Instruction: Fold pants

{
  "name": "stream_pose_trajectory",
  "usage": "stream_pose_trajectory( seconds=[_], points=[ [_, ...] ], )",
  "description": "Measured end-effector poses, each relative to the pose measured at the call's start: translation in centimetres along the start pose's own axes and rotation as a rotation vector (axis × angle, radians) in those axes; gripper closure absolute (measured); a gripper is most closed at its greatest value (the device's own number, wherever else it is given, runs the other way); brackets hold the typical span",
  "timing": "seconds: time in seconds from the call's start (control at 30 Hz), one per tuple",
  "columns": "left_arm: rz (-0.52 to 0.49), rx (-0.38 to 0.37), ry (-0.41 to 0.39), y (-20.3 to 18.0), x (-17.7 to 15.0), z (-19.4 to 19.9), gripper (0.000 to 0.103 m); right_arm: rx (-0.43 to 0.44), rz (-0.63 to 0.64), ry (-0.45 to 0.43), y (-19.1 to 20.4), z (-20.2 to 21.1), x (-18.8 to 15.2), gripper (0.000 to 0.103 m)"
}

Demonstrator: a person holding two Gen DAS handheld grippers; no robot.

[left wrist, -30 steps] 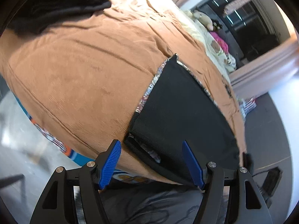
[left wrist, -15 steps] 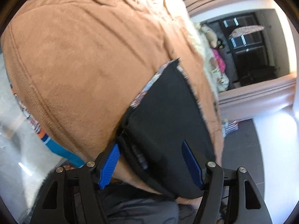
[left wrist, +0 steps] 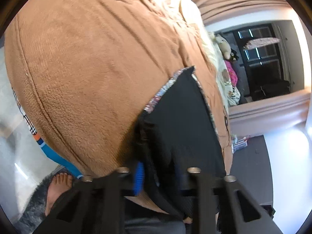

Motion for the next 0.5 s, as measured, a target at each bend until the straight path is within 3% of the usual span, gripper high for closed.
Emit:
stream_pose_trajectory(
  seconds=[0.03, 0.13, 0.33, 0.4, 0.5],
  points=[
    [0.001, 0.0, 0.0, 0.1, -0.1, 0.0, 0.094, -0.002, 0.004, 0.001, 0.3, -0.3, 0.2, 0.054],
    [-0.014, -0.014, -0.014, 0.1, -0.2, 0.6, 0.096, 0.005, 0.009, -0.001, 1.1, -1.1, 0.8, 0.054],
    [-0.011, -0.053, -0.013, -0.2, 0.2, 1.1, 0.096, -0.005, 0.061, 0.047, 3.0, -4.4, 2.0, 0.072],
    [-0.012, -0.058, -0.012, -0.2, 0.3, 1.2, 0.096, -0.014, 0.093, 0.073, 3.5, -5.4, 1.7, 0.072],
    [-0.01, -0.066, 0.0, -0.2, 0.3, 1.0, 0.096, -0.017, 0.146, 0.133, 4.4, -7.0, 0.3, 0.08]
  ],
)
Point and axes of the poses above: each gripper's, at about its wrist camera, not at the fingertips, and z roughly against the way its jaws point, y to its left, x to its top, the point moved 4 cm from there along -z, roughly the way its jaws point, and after that the axes turned 8 degrees about -x, right-handed, at the moved point
